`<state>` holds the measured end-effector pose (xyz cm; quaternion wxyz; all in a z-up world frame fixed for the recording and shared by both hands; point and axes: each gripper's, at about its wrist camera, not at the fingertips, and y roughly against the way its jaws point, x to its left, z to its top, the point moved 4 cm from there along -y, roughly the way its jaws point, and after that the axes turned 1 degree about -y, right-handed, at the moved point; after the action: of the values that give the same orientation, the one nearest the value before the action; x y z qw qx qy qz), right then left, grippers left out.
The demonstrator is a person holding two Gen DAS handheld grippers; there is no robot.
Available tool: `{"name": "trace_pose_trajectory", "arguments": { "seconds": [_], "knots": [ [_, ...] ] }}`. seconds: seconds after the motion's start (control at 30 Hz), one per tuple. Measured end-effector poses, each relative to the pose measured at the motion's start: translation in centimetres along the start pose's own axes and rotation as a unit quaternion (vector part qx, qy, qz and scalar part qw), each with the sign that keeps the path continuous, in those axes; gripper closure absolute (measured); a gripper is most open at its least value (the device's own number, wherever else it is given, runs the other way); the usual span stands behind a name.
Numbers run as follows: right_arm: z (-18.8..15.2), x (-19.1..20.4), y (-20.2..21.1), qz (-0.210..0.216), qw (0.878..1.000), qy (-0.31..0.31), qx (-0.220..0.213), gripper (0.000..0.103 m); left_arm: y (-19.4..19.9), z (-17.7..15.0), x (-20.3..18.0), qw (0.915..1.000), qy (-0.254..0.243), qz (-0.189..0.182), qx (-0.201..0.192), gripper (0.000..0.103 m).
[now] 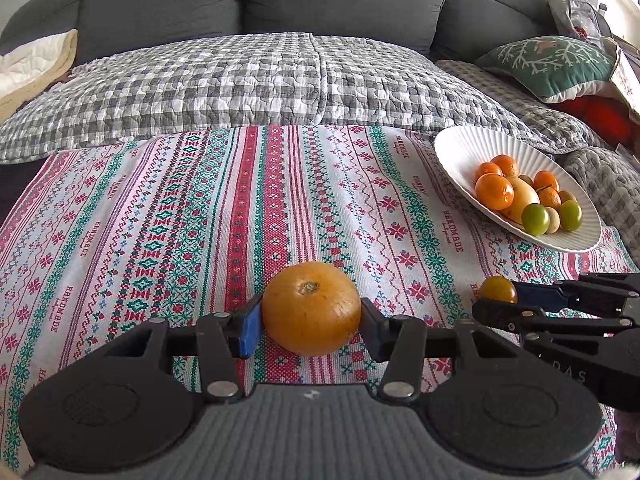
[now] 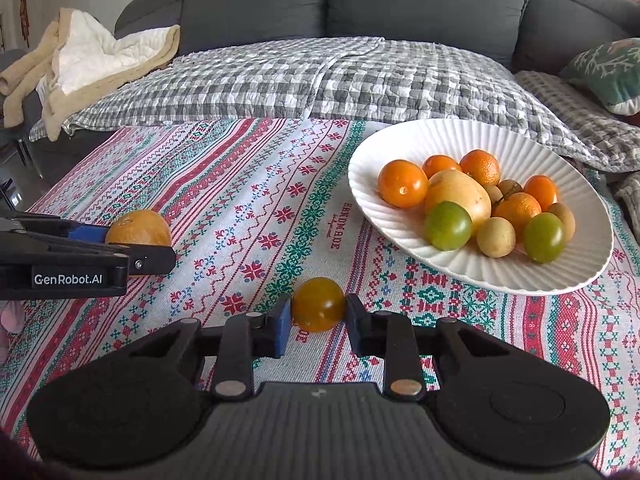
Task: Organize fruits
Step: 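Grasp the large yellow citrus with the left tool while the right tool grasps the yellow-orange tomato, then carry the citrus and the yellow-orange tomato over the white bowl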
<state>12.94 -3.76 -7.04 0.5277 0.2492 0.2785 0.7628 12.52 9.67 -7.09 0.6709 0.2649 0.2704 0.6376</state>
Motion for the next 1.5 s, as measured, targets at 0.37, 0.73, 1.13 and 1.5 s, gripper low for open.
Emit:
{"name": "trace_pose_trajectory", "arguments": {
  "seconds": [0.37, 0.73, 1.13, 1.5],
  "knots": [
    [0.0, -0.3, 0.9, 0.007, 1.0, -0.007, 0.002, 0.078, 0.3, 0.1, -0.9, 0.9999, -0.008, -0.01, 0.001, 0.065],
    [-0.2, -1.7, 2.7, 0.007, 1.0, -0.023, -0.003, 0.078, 1.3, 0.2, -2.5, 0.9996, -0.016, -0.023, -0.004, 0.065],
    [-0.3, -5.3, 5.3, 0.0, 0.998, -0.055, -0.024, 0.078, 1.8, 0.2, -5.2, 0.9986, -0.033, -0.042, -0.007, 0.065],
    [-0.5, -8.6, 7.4, 0.004, 0.996, -0.073, -0.044, 0.078, 1.5, 0.8, -8.1, 0.9975, -0.04, -0.057, -0.012, 0.065]
  ]
}}
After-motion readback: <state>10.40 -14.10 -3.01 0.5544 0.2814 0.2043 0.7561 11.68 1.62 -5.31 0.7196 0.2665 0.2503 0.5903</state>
